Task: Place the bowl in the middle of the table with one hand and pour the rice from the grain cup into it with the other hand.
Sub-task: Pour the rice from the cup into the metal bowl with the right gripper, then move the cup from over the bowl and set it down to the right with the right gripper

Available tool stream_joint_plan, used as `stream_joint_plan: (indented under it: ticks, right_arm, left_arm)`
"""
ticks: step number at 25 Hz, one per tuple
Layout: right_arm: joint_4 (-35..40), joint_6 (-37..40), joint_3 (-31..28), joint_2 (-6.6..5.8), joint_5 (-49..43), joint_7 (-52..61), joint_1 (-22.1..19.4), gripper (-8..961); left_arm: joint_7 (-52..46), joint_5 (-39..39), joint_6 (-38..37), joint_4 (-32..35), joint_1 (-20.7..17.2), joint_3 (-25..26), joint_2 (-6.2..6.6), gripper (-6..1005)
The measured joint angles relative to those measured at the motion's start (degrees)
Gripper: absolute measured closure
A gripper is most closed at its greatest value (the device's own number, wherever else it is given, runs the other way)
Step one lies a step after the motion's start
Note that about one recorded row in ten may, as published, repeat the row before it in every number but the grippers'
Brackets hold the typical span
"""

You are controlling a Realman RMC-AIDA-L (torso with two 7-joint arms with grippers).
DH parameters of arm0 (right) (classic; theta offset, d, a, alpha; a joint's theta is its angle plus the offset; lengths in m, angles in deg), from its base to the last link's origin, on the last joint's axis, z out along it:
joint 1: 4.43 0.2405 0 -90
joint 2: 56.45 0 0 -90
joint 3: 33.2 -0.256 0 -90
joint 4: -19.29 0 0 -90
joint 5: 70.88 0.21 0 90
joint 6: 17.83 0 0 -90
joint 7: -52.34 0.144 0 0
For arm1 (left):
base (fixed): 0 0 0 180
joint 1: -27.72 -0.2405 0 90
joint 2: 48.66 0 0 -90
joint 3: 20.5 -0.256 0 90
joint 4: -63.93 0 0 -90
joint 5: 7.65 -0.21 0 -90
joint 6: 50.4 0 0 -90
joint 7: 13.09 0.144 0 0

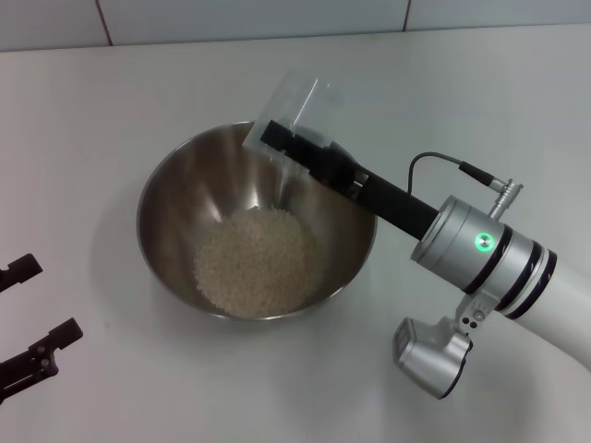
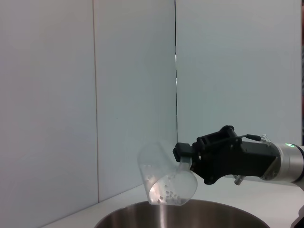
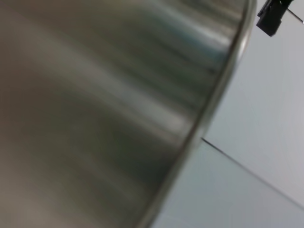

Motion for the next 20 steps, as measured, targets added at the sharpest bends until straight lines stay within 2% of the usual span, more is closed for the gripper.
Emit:
stream_joint_plan:
  ticks: [6, 10, 12, 13, 14, 18, 20]
  right_arm:
    - [-1.19, 4.65, -2.82, 0.0, 0.31, 15.41, -1.54, 934]
    - [-3.44, 8.52, -6.98, -0.12, 0.4, 26.5, -3.56, 934]
    - [-3.78, 11.62, -9.21, -0.15, 0.39, 35.39, -4.95, 934]
    - [-3.8, 14.16, -11.45, -0.14, 0.4, 44.21, -6.12, 934]
    - [-3.8, 14.16, -11.45, -0.14, 0.4, 44.21, -6.12, 934]
    - [-3.89, 16.28, -19.2, -0.03, 0.43, 65.04, -9.45, 934]
    - [-3.89, 16.23, -20.71, -0.03, 0.43, 68.64, -10.13, 934]
  left_arm:
    - [0.0, 0.0, 0.0, -0.15, 0.06, 0.0, 0.0, 208]
    - [0.0, 0.0, 0.0, -0.13, 0.13, 0.01, 0.0, 208]
    - [0.0, 0.0, 0.0, -0.03, 0.18, 0.02, 0.0, 208]
    - [0.0, 0.0, 0.0, 0.03, 0.21, -0.02, 0.0, 208]
    - [0.0, 0.0, 0.0, 0.03, 0.21, -0.02, 0.0, 208]
    - [-0.21, 0.0, 0.0, 0.09, 0.44, -0.09, 0.0, 208]
    - [-0.44, 0.0, 0.0, 0.11, 0.56, -0.09, 0.0, 208]
